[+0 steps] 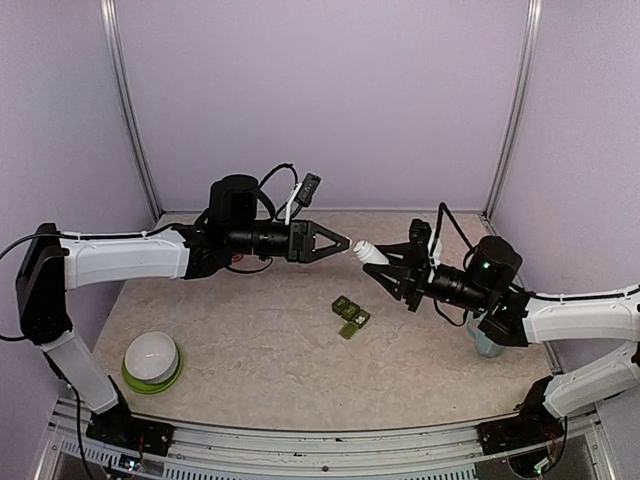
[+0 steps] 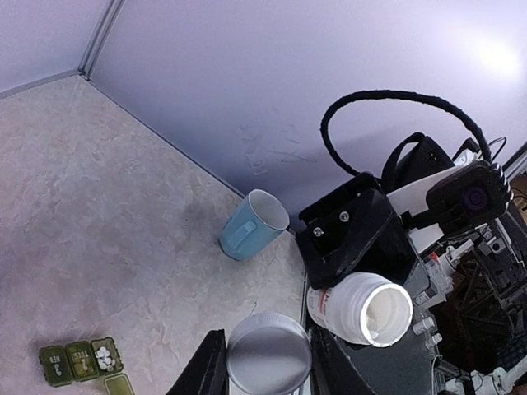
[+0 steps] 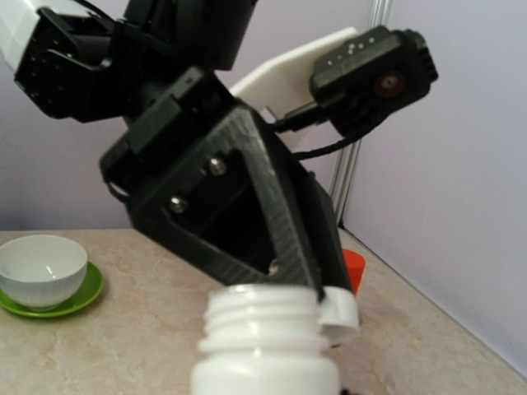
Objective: Sort the pills into containers
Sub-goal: Close the lid of the pill bottle.
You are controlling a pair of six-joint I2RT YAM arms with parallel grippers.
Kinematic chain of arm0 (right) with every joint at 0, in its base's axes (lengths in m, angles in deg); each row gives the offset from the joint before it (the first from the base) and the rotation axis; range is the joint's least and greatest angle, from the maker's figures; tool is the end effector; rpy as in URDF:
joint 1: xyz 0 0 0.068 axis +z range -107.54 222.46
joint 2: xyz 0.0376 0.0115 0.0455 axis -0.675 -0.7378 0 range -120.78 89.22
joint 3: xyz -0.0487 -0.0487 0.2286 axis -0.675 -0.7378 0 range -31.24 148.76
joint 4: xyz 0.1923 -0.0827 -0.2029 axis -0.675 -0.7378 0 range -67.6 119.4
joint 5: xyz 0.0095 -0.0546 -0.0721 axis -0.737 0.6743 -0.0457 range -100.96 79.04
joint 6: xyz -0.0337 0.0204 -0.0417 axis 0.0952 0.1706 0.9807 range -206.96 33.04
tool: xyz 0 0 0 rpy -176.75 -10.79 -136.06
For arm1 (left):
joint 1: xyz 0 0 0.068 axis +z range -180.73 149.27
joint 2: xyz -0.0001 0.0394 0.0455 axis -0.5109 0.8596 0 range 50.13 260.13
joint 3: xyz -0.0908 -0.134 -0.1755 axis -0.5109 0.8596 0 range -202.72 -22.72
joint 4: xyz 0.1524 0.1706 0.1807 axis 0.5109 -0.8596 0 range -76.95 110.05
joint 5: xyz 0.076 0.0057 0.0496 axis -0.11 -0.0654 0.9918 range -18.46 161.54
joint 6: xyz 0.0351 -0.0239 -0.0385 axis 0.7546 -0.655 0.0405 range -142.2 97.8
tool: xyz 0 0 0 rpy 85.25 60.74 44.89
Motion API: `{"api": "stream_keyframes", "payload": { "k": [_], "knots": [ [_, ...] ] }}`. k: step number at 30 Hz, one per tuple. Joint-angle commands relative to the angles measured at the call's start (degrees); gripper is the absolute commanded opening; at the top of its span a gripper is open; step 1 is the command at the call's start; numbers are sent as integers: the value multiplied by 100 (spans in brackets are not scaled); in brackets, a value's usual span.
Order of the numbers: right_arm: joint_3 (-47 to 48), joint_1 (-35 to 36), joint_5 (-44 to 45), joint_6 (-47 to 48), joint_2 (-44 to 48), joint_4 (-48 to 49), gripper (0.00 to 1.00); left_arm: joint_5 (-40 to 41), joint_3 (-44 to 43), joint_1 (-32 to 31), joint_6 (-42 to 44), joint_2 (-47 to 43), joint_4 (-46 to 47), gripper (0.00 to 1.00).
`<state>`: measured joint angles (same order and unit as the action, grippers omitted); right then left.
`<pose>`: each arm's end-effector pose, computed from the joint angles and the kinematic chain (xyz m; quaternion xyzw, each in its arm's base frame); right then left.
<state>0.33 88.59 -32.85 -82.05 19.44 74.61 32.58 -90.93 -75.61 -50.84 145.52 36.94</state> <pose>0.2015 0.2315 0.2176 -0.4086 0.5258 0.3767 0.6440 0.2789 -0.3138 0.2491 0.3138 0.6863 -0.5667 0.3307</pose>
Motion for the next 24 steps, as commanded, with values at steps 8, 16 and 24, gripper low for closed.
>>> {"api": "stream_keyframes", "payload": {
  "k": [8,16,24],
  "knots": [
    [194,80,200,36,-90,-74,11,-278,-41,-179,-360,-64,545,31],
    [173,75,247,52,-47,-70,11,-305,-4,-187,-396,-102,616,31],
    [200,80,341,46,-105,-113,11,-411,70,-224,-565,-73,877,31]
  ]
}}
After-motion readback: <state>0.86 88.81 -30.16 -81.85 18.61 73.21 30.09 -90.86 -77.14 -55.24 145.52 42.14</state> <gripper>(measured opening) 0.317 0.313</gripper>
